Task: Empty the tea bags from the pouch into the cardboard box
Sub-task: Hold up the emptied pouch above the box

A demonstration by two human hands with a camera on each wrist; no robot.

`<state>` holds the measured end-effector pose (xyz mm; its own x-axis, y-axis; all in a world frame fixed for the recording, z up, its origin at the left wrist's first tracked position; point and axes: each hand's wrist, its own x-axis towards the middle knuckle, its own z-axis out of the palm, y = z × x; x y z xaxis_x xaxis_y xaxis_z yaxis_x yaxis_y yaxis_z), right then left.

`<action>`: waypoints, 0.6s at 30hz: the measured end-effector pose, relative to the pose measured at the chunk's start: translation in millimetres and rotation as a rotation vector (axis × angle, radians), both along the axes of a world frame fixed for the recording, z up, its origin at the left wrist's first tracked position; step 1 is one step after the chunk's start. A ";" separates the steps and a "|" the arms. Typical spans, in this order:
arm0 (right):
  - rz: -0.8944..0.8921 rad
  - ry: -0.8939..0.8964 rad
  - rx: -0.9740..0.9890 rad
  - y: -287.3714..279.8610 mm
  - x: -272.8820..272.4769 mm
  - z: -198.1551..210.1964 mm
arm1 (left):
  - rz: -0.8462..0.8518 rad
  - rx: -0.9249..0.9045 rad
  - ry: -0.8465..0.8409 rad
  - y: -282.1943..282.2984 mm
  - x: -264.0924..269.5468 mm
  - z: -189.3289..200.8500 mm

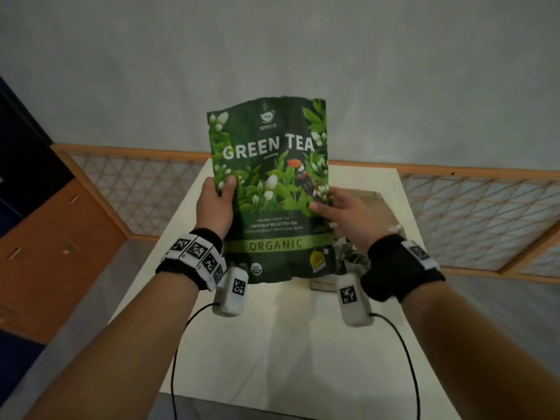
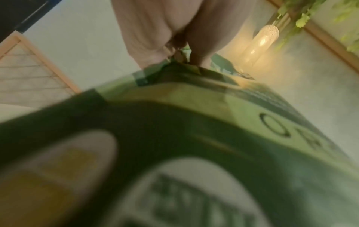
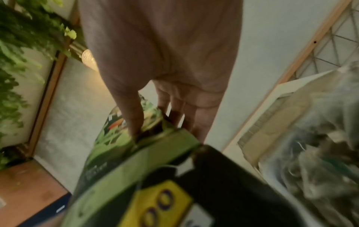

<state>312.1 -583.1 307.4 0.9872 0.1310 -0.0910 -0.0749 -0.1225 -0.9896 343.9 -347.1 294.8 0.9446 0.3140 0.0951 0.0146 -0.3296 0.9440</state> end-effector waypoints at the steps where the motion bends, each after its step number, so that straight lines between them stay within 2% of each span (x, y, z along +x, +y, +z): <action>1: -0.003 -0.009 0.000 6.4 -4.8 -5.2 | -0.003 0.019 0.003 4.8 -1.2 1.0; 9: -0.229 0.027 0.181 29.2 -22.6 -23.8 | -0.063 -0.025 0.062 40.7 -16.9 -0.5; 11: -0.277 0.011 0.188 33.8 -28.9 -22.3 | -0.126 -0.138 0.108 43.8 -23.2 1.6; 14: -0.289 -0.028 0.195 32.9 -37.7 -24.5 | -0.244 -0.362 0.277 51.0 -34.7 8.8; 16: -0.300 -0.025 0.221 30.2 -44.1 -27.5 | -0.349 -0.406 0.328 55.6 -40.8 10.5; 18: -0.323 -0.010 0.221 27.5 -51.3 -30.0 | -0.458 -0.362 0.313 56.7 -47.7 10.4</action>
<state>260.8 -555.7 277.4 0.9815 -0.1709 -0.0858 -0.0653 0.1221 -0.9904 296.2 -290.4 305.2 0.9561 -0.1652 -0.2419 0.2402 -0.0306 0.9702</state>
